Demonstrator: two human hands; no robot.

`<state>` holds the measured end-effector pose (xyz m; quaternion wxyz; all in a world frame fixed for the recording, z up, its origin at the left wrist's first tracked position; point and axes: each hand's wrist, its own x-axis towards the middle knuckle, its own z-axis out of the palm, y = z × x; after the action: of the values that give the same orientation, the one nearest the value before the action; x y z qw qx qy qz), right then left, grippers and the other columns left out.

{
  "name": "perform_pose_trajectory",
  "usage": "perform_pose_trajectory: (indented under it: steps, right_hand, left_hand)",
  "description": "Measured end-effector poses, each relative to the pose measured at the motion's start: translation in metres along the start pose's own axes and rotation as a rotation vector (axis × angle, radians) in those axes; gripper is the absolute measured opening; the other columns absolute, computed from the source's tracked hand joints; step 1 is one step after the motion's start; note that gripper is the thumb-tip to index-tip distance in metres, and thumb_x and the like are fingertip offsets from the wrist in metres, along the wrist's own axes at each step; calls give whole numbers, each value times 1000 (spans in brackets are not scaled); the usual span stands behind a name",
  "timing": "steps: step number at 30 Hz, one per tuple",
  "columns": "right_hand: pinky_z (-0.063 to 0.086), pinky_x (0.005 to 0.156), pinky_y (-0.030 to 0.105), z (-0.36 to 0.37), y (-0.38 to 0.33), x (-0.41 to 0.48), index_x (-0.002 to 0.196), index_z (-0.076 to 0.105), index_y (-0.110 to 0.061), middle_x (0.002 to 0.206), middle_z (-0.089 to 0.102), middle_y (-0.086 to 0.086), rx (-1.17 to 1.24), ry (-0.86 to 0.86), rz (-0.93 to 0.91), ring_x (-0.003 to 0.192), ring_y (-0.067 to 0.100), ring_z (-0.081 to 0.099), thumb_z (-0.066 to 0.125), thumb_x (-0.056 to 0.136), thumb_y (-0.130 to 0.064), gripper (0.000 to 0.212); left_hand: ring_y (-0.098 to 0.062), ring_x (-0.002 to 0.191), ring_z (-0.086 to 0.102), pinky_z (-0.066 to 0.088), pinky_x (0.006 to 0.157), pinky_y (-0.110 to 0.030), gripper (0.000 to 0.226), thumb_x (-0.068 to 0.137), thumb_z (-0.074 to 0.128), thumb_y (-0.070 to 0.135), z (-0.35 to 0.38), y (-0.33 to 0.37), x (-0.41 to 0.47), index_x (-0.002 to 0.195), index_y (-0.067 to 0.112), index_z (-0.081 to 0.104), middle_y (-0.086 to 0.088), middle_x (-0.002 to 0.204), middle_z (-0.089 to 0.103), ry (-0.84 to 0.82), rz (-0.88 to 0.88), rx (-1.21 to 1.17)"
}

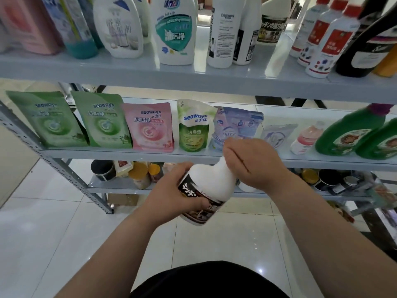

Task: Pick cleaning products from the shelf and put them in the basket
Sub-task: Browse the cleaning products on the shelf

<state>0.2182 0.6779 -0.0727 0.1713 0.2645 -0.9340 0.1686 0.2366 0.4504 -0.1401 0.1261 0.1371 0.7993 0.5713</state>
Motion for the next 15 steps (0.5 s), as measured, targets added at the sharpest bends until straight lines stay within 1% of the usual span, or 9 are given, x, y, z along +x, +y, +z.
perform_pose_trajectory:
  steps: [2,3,4,5,7,9,12,14,15]
  right_hand:
    - [36,49,32,-4,-3,1,77,60,-8,63,53,4,0,60,-134,53,25,45,36,97,-28,37]
    - [36,48,32,-6,-3,2,76,60,-8,62,54,5,-4,76,-163,52,25,45,38,97,-26,36]
    - [35,47,31,-7,-3,3,75,59,-9,61,52,3,-10,89,-161,52,24,44,38,96,-27,35]
    - [34,48,30,-8,-3,5,75,58,-10,61,49,0,-18,97,-119,51,22,42,36,97,-29,36]
    - [32,51,31,-8,-1,9,77,56,-15,62,49,-4,-11,80,79,53,21,43,29,97,-40,42]
    - [31,55,32,-8,2,10,77,55,-24,65,52,-6,89,86,273,59,13,47,25,95,-53,45]
    - [39,62,23,-3,1,7,89,56,-35,86,59,-11,382,188,427,79,3,56,41,87,-64,33]
    - [45,63,9,1,-2,7,103,57,-37,97,65,-16,647,227,530,87,-7,61,53,78,-70,41]
    - [47,63,7,2,-2,8,107,57,-38,97,67,-21,752,251,582,86,-12,62,58,73,-72,48]
  left_hand:
    - [-15,111,70,59,95,-45,79,51,90,45,-5,-5,1,125,40,62,6,117,72,-105,-11,-152]
    - [-21,113,70,57,97,-53,80,52,91,42,-5,-6,1,126,35,63,1,118,72,-119,-1,-175]
    - [-21,113,69,57,97,-53,80,51,92,44,-4,-5,1,125,38,62,2,118,72,-100,14,-161]
    - [-14,111,69,58,95,-46,78,50,92,49,-1,-2,1,121,46,61,9,118,71,-53,28,-115]
    - [3,104,66,56,85,-21,75,48,90,59,7,7,3,115,61,54,25,114,68,54,54,-13]
    - [12,98,62,50,74,-7,73,47,86,62,13,16,6,108,70,47,37,110,62,124,77,30]
    - [13,98,60,49,71,-9,71,49,82,62,24,28,16,105,72,41,40,110,59,186,77,-2]
    - [11,99,61,53,71,-12,72,50,83,63,29,35,26,108,69,40,32,111,61,222,98,-21]
    - [8,100,61,57,75,-16,75,50,83,63,33,40,32,111,66,40,29,112,61,228,107,-15]
